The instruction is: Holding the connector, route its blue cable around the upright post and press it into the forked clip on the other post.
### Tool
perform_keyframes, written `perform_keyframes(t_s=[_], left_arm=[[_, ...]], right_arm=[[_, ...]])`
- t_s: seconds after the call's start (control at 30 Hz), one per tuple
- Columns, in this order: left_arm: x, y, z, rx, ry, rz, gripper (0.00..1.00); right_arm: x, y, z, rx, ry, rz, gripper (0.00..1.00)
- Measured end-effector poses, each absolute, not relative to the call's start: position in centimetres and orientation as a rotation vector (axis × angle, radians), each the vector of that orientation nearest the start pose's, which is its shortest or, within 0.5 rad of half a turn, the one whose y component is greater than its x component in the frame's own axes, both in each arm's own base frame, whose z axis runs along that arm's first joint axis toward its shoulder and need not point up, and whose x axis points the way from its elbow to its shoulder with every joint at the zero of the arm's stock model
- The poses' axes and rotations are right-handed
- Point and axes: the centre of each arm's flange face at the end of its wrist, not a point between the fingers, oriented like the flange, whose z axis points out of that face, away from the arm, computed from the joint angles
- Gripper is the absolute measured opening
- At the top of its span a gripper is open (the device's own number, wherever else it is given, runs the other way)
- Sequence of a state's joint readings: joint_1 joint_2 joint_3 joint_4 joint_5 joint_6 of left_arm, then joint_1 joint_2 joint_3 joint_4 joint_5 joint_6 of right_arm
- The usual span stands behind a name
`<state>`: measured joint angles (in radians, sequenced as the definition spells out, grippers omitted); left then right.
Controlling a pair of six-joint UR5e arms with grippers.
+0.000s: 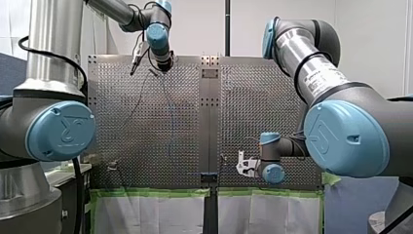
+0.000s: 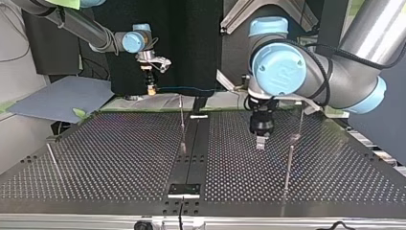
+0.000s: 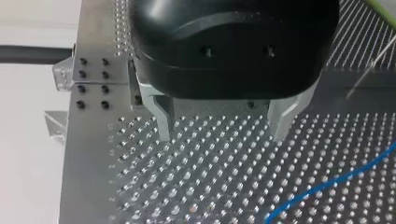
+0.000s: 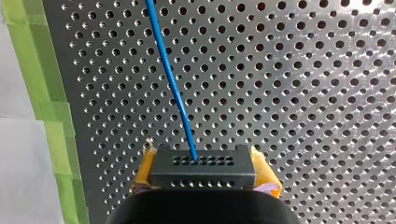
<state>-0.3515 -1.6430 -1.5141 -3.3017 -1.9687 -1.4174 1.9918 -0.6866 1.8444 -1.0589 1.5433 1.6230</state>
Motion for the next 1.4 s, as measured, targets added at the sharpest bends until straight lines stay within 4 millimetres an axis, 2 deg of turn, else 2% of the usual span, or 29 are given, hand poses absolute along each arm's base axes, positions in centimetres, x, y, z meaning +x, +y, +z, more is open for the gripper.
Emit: perform_keyframes(t_s=[0.2, 0.43, 0.63, 1.4], left_arm=[[43.8, -26.5, 46.6, 0.175, 1.692, 0.211, 1.00], [44.8, -26.8, 44.3, 0.201, 1.717, 0.282, 1.00], [44.6, -26.4, 43.0, 0.199, 1.740, 0.337, 1.00], [44.6, -27.0, 42.7, 0.217, 1.694, 0.408, 1.00]], right_arm=[[36.0, -46.9, -3.6, 1.605, -1.068, 1.504, 0.00], [36.1, -46.8, -3.7, 1.609, -1.068, 1.502, 0.00], [36.1, -46.8, -3.7, 1.610, -1.068, 1.502, 0.00], [36.3, -46.3, -3.8, 1.628, -1.082, 1.490, 0.00]])
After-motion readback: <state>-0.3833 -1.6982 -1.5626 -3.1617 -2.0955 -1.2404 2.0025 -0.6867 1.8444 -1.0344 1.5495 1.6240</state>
